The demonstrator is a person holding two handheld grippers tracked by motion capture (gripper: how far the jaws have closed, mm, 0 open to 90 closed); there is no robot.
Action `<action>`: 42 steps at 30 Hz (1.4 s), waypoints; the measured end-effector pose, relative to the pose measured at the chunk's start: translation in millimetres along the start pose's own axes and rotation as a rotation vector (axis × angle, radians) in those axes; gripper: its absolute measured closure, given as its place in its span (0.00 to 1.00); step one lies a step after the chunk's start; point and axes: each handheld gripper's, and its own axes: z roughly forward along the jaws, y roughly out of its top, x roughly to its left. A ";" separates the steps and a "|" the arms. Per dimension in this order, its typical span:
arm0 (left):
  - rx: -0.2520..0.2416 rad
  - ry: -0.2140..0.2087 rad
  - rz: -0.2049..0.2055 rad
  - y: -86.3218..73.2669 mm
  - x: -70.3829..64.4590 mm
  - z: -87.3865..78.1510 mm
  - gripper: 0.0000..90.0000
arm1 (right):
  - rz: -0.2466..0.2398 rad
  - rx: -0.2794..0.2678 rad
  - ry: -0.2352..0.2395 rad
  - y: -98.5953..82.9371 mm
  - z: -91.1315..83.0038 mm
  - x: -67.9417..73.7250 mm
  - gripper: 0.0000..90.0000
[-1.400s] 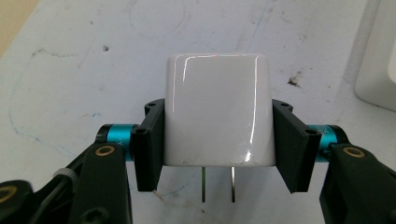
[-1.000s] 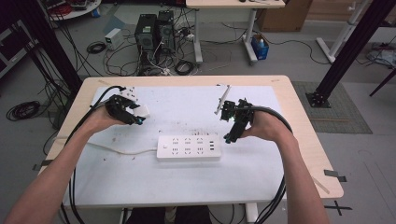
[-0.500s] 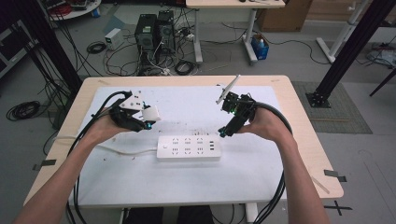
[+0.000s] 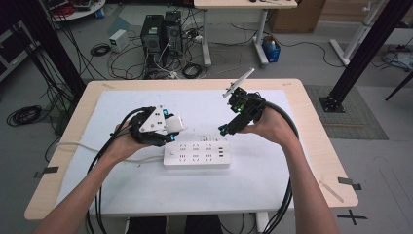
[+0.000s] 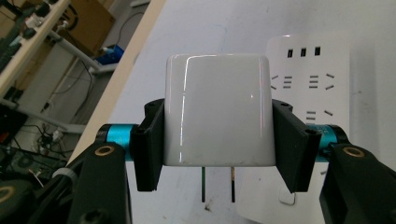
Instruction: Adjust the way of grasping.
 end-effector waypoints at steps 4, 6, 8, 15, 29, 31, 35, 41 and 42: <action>-0.038 0.069 0.057 6.6 -15.2 2.5 0.47 | 0.018 -0.025 0.045 1.5 4.5 3.2 0.15; -0.055 0.094 0.074 9.0 -20.4 2.5 0.47 | 0.027 -0.053 0.075 2.5 6.1 4.2 0.15; -0.060 0.101 0.080 10.4 -22.3 1.7 0.47 | 0.034 -0.067 0.099 2.9 6.6 4.5 0.15; -0.146 0.175 0.147 23.1 -37.8 -2.5 0.47 | 0.131 -0.198 0.265 5.6 11.8 5.7 0.15; -0.203 0.270 0.221 38.9 -54.0 -0.3 0.47 | 0.290 -0.314 0.477 7.3 28.9 6.8 0.17; -0.212 0.268 0.225 39.6 -54.5 0.1 0.47 | 0.308 -0.317 0.483 7.0 31.2 7.1 0.17; -0.210 0.271 0.233 40.7 -55.7 0.7 0.47 | 0.326 -0.337 0.504 6.8 33.3 7.6 0.18; -0.218 0.283 0.239 41.9 -56.8 0.0 0.47 | 0.335 -0.327 0.518 9.2 37.3 12.9 0.19; -0.217 0.285 0.241 42.5 -57.2 -0.3 0.47 | 0.339 -0.334 0.519 9.3 39.0 14.2 0.22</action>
